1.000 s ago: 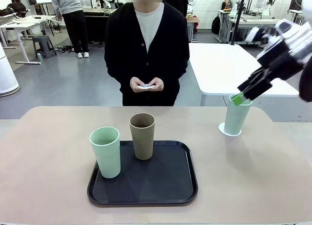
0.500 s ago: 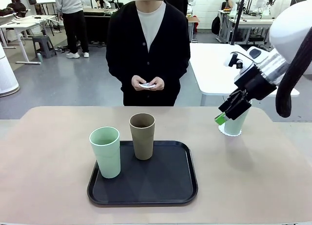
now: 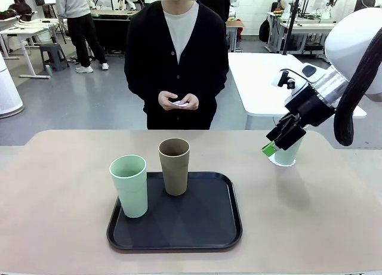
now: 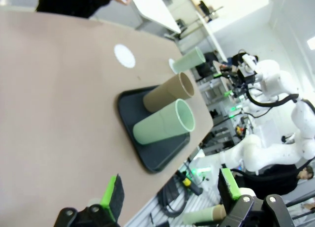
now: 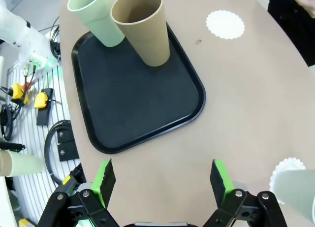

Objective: Place coasters on the table and set cups on them.
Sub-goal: Take one Reusable plastic cup from the Flat Tray and place it on a coaster set by the human.

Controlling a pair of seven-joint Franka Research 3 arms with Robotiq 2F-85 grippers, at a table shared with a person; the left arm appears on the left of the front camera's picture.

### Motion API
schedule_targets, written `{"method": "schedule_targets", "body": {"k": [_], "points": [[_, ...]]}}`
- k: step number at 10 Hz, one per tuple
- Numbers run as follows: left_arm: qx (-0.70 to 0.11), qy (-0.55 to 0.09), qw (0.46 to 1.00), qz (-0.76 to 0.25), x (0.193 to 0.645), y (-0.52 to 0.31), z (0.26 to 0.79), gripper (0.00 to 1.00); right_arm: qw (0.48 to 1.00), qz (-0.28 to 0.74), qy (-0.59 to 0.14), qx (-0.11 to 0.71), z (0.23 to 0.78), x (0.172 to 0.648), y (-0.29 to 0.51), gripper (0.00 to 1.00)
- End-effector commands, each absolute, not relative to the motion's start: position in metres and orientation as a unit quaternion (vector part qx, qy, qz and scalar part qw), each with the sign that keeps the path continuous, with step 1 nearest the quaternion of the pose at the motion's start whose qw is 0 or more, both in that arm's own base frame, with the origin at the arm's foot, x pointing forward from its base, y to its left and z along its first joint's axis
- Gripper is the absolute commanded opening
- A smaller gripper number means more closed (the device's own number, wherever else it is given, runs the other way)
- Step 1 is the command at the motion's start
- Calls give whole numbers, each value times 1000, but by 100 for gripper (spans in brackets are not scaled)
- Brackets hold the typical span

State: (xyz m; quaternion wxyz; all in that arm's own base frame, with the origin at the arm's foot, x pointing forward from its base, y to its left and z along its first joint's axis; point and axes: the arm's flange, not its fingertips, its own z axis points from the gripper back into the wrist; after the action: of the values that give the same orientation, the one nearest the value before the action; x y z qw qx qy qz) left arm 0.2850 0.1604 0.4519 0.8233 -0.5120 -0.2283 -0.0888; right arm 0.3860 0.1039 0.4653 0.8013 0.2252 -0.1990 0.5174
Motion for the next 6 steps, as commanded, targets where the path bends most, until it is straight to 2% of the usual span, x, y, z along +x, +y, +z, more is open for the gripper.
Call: {"method": "schedule_targets", "body": {"k": [1, 3, 4, 5, 6], "points": [[-514, -233, 821, -93, 284, 161, 452, 100, 803, 516, -198, 223, 466, 385, 104, 100], [-514, -233, 821, -93, 284, 161, 452, 100, 801, 518, -200, 225, 466, 386, 104, 100], [-514, -233, 821, -93, 284, 161, 452, 100, 717, 593, -279, 237, 462, 387, 102, 100], [-514, -233, 821, -93, 284, 161, 452, 100, 661, 611, -355, 252, 447, 394, 110, 100], [-514, -233, 821, -93, 284, 161, 452, 100, 627, 611, -407, 260, 427, 400, 122, 100]]}}
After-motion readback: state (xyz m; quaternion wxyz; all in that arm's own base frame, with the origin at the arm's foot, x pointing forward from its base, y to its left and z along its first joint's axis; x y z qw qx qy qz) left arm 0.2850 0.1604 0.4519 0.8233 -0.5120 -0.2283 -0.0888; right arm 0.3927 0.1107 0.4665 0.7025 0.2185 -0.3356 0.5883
